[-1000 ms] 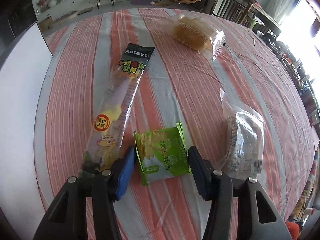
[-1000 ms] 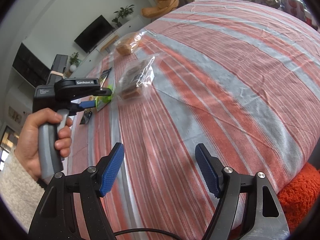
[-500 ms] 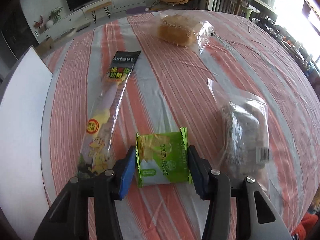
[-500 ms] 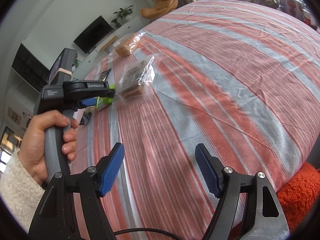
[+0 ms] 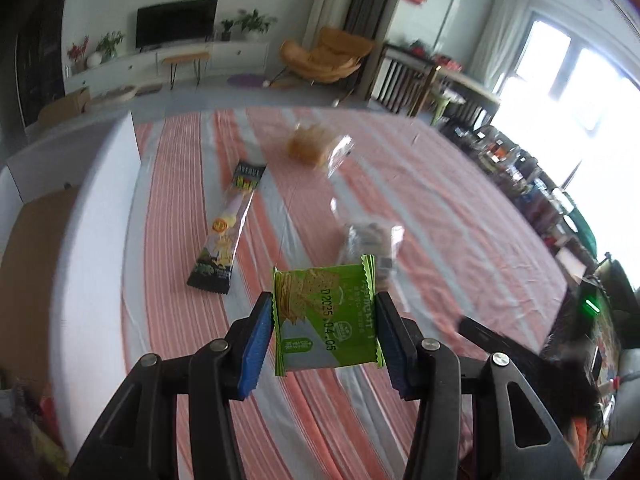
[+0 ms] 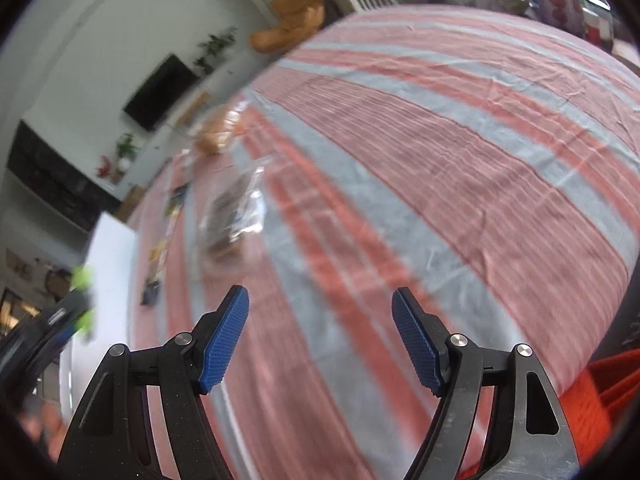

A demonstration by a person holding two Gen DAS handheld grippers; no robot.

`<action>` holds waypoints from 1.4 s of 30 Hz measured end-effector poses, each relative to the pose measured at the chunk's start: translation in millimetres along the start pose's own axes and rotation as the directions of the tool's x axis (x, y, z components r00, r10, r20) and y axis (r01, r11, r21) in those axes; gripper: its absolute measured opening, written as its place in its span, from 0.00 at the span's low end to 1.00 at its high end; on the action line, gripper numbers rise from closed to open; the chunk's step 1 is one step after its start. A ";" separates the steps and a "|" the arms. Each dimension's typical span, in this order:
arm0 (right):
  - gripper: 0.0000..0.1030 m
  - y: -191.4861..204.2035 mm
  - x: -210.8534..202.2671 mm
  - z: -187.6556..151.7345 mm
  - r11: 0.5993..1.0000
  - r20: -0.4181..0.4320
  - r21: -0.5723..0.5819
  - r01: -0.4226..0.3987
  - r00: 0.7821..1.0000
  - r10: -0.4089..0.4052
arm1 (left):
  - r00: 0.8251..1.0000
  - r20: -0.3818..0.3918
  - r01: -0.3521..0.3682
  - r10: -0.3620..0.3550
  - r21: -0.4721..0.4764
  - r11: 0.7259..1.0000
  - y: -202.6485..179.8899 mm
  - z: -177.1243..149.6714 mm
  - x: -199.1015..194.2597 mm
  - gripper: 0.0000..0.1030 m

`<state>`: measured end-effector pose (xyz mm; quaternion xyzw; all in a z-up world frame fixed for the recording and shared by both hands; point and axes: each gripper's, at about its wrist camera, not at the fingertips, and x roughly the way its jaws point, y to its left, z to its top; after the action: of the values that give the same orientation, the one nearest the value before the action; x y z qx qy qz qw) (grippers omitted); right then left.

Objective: Organize snacks
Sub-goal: 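Lift the green packet with the left tool while the right tool grasps the clear biscuit bag, then carry both snacks over the cardboard box and open both tools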

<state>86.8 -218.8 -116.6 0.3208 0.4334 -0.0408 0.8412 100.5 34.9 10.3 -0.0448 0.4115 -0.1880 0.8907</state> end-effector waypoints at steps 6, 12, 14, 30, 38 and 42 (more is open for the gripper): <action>0.80 61.7 59.3 39.9 1.000 -0.111 -0.012 -0.005 0.994 0.004 | 0.996 0.085 0.025 -0.026 0.019 1.000 0.6 -6.5 -52.1 0.48; 0.92 155.1 136.2 35.1 0.862 -0.063 -0.399 0.312 0.929 -0.365 | 0.992 0.123 0.001 -0.005 0.030 1.000 17.9 -12.2 -83.1 0.48; 0.92 153.7 135.5 33.6 0.872 -0.043 -0.376 0.312 0.935 -0.353 | 0.991 0.132 -0.010 0.009 0.013 1.000 30.9 -13.8 -98.1 0.48; 0.53 114.6 22.5 10.9 0.958 -0.131 -0.117 -0.263 0.960 0.247 | 0.964 0.145 -0.197 0.223 -0.174 0.965 150.3 -27.3 -146.4 0.48; 0.53 284.8 -42.2 -41.4 0.749 -0.293 -0.257 -0.611 0.788 0.542 | 0.928 0.105 -0.320 0.359 -0.274 0.907 214.6 -39.4 -160.9 0.48; 0.54 367.3 -36.2 -89.5 0.671 -0.398 -0.358 -0.649 0.756 0.519 | 0.897 0.064 -0.397 0.437 -0.319 0.861 241.5 -56.3 -165.9 0.48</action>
<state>128.7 115.6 58.6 0.2294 0.4097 0.3835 0.7953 32.2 324.3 35.4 -0.1007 0.3743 0.0769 0.9186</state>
